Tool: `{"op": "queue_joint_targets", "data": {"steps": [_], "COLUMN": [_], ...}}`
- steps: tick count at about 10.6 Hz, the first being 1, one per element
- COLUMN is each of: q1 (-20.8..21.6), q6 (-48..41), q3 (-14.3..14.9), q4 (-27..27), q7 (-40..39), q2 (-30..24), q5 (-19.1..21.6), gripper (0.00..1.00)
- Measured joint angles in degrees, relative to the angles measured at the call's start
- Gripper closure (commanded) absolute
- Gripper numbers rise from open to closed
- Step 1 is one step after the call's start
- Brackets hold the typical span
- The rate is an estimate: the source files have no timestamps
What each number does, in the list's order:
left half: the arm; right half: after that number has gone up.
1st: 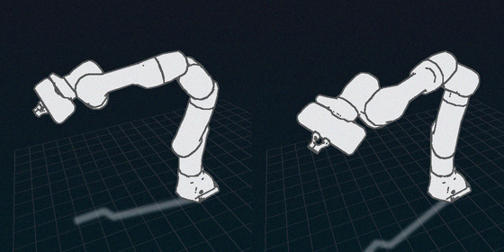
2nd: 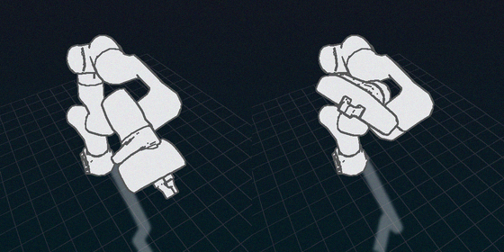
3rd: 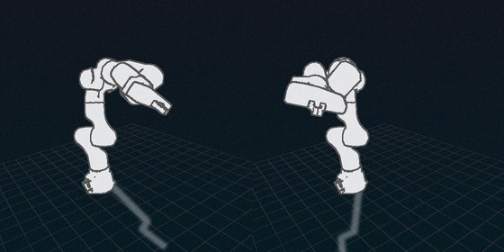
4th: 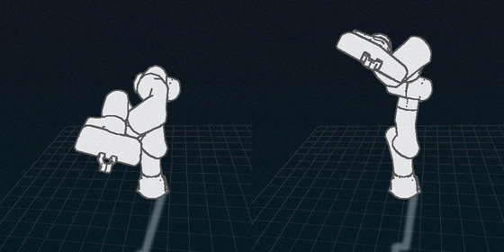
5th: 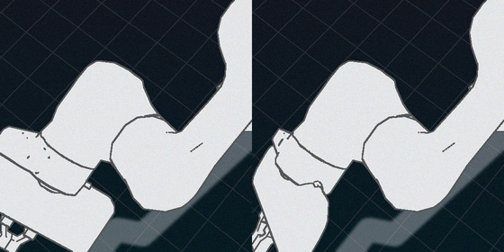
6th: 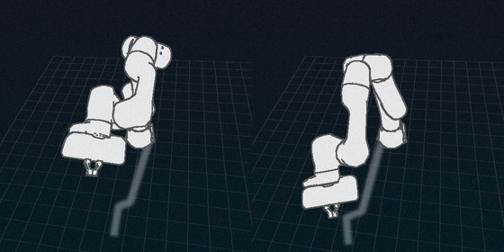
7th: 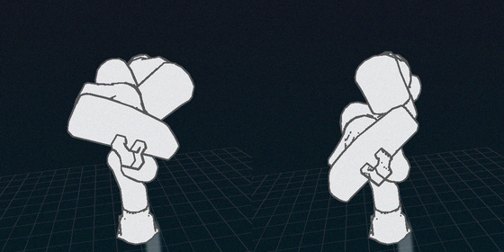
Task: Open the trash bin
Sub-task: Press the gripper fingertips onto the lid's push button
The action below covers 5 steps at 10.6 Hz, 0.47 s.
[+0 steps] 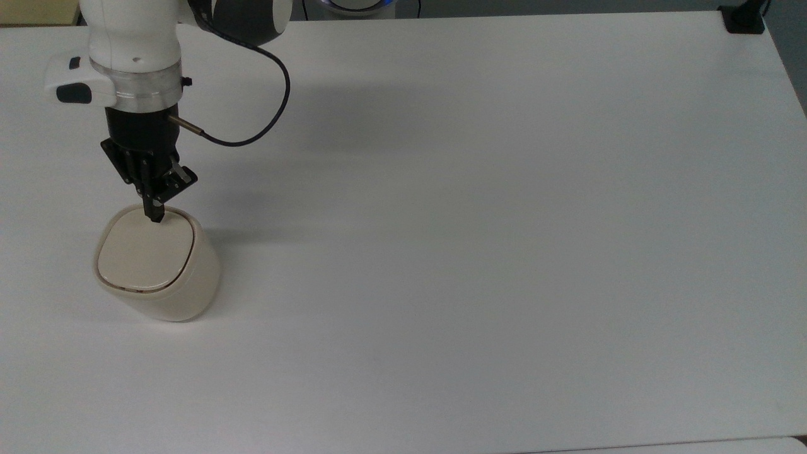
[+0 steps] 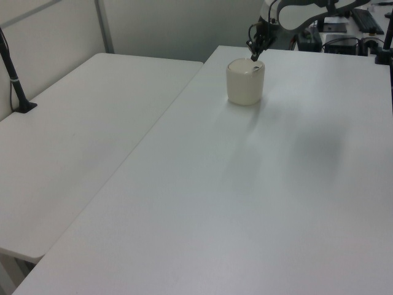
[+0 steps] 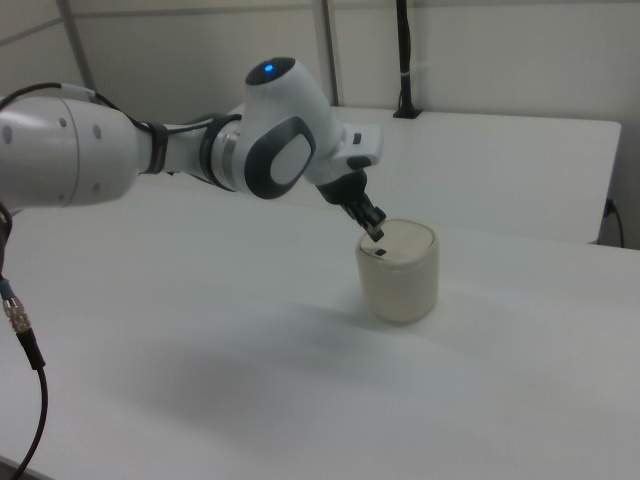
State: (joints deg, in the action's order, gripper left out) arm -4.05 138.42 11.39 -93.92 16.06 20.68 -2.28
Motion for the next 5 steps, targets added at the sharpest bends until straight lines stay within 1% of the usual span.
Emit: {"op": "queue_joint_targets", "data": {"steps": [2,5], "q1": [-0.3,-0.5], "q6": [0.2,0.6], "q3": [0.0,0.0], "q4": [0.0,0.1], "q7": [0.0,0.2], "q2": [1.5,1.9], "q5": [-0.1,-1.0], "gripper": [1.0,1.0]}}
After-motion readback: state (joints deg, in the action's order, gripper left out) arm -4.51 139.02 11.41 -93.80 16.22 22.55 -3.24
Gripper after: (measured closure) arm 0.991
